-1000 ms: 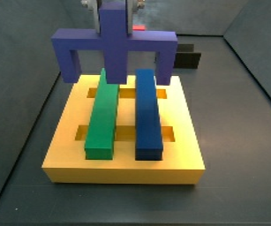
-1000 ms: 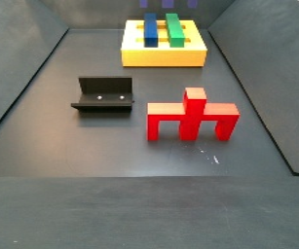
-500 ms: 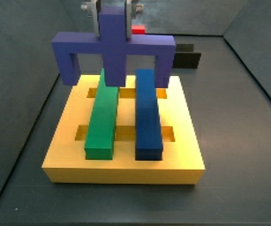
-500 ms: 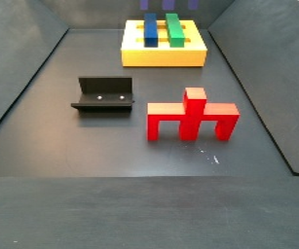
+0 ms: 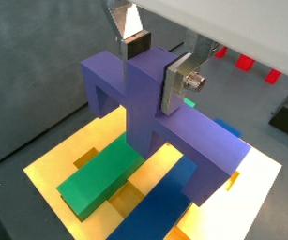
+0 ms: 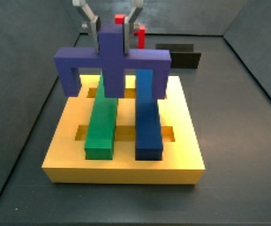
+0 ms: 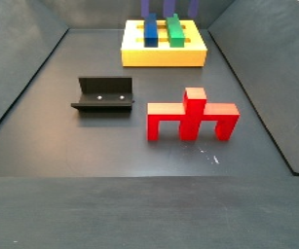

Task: Pick up the purple object. Move up. Move to above the board. Insert the purple object.
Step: Insert the purple object.

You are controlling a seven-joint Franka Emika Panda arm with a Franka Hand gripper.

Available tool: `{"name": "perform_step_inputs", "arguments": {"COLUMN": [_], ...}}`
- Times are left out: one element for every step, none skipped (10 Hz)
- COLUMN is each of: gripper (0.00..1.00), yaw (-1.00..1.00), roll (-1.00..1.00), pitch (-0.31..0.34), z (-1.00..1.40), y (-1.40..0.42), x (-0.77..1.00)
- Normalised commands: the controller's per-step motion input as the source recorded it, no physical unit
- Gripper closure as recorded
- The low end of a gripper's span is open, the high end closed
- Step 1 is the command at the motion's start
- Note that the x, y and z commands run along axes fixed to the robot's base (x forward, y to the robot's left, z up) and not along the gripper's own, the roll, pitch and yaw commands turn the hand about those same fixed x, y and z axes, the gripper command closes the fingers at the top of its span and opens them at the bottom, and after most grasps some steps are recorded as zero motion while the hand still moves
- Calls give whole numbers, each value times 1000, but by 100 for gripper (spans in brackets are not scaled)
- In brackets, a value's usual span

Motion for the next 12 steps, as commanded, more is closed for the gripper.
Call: {"name": "perform_step_inputs", "arguments": {"gripper": [100, 100, 100, 100, 100, 100, 100, 100, 100, 100, 100, 100], "yaw": [0, 0, 0, 0, 20, 89, 177, 149, 231, 251, 111, 74], "roll": [6, 26, 13, 36, 177, 306, 384, 434, 476, 427, 283, 164], "pitch": [-64, -51, -64, -51, 0, 0, -10, -23, -17, 0, 0, 0], "z": [-60, -29, -63, -91, 0, 111, 0, -177, -37, 0, 0, -60], "y": [-34, -86, -89, -180, -386, -494, -457, -357, -371, -389, -306, -260], "x": [0, 0, 0, 0, 34, 0, 31, 97, 146, 283, 203, 157]}}
